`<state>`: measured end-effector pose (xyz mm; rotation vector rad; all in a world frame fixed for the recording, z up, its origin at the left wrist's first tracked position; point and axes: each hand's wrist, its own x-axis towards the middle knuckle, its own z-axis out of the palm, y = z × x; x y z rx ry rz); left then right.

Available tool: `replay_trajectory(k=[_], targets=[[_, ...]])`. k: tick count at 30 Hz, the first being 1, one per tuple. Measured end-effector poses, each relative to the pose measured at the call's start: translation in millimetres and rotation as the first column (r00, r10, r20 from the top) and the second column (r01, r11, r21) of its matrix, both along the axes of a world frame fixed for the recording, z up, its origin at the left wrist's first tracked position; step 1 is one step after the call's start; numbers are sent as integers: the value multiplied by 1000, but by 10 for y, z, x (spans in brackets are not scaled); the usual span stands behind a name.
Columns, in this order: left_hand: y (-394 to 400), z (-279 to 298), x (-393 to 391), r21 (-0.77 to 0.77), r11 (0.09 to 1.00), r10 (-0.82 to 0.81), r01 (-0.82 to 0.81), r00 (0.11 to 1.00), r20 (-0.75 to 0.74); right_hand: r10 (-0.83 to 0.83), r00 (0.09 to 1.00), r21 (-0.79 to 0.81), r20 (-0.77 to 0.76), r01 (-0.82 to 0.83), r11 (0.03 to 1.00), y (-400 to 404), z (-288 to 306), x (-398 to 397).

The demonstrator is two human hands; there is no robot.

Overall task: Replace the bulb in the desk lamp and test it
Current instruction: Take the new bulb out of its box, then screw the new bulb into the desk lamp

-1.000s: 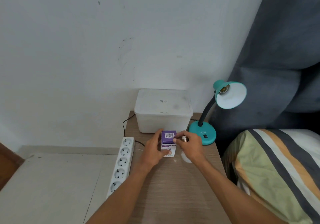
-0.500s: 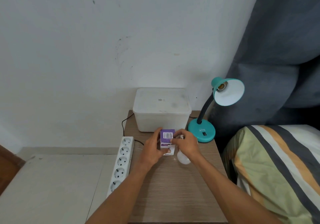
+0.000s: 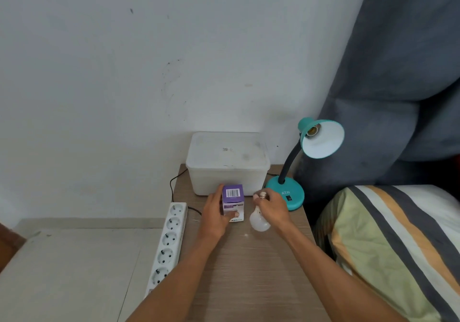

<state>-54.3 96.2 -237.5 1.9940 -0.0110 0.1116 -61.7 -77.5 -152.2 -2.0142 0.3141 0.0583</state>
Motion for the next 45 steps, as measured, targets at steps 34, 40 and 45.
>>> replay_trajectory(k=[34, 40, 45], targets=[[-1184, 1317, 412, 551, 829, -428, 100, 748, 507, -235, 886, -119, 400, 305, 945, -1325, 1096, 17], [-1626, 1656, 899, 527, 801, -520, 284, 766, 378, -123, 863, -330, 490, 314, 890, -1473, 1140, 265], [-1706, 1703, 1069, 530, 766, -590, 364, 726, 353, -77, 859, -388, 507, 307, 869, -1497, 1116, 413]])
